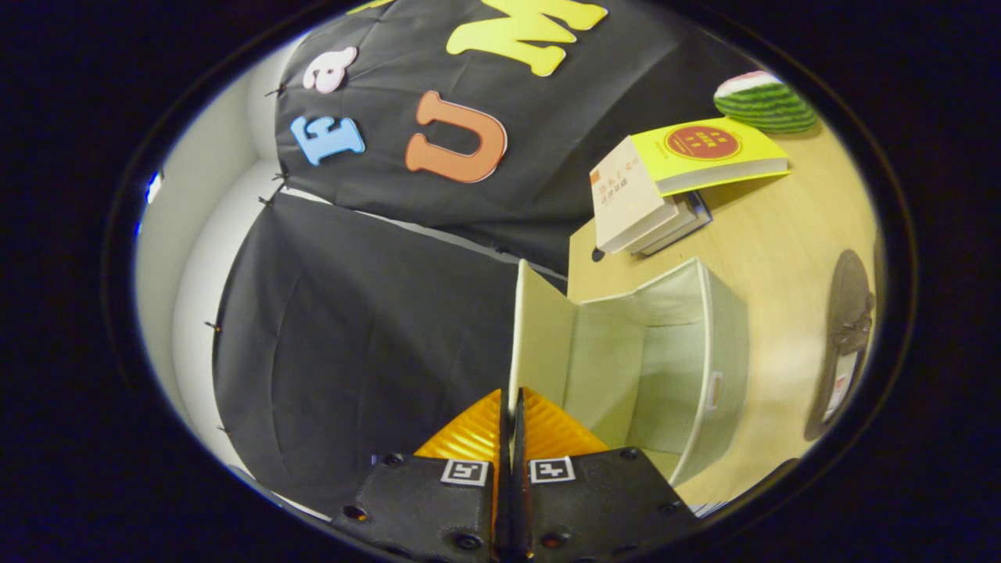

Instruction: Open the storage box then place both shoes into the box .Put the left shoe in first, then the right shoe, with the right side of both shoes facing outward in a uniform manner.

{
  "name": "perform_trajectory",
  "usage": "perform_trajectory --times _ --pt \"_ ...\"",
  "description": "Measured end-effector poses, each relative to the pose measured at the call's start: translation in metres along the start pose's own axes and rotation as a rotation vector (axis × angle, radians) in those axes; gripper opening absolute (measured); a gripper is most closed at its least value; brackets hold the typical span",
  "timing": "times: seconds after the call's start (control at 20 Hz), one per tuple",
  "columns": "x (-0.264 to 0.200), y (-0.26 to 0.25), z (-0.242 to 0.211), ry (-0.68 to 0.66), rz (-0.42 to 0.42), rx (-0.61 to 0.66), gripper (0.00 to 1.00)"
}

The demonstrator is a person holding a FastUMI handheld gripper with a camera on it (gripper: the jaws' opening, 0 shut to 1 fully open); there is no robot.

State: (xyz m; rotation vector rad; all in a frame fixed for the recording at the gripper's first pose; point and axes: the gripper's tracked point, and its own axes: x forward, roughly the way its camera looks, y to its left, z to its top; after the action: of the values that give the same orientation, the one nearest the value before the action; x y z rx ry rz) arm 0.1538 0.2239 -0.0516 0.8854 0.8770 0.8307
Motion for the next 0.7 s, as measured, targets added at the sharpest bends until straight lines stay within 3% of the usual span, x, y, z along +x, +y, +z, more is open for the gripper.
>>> perform_trajectory --times 0.7 --pt "0.101 0.079 -0.041 0.083 -0.129 -0.147 0.07"
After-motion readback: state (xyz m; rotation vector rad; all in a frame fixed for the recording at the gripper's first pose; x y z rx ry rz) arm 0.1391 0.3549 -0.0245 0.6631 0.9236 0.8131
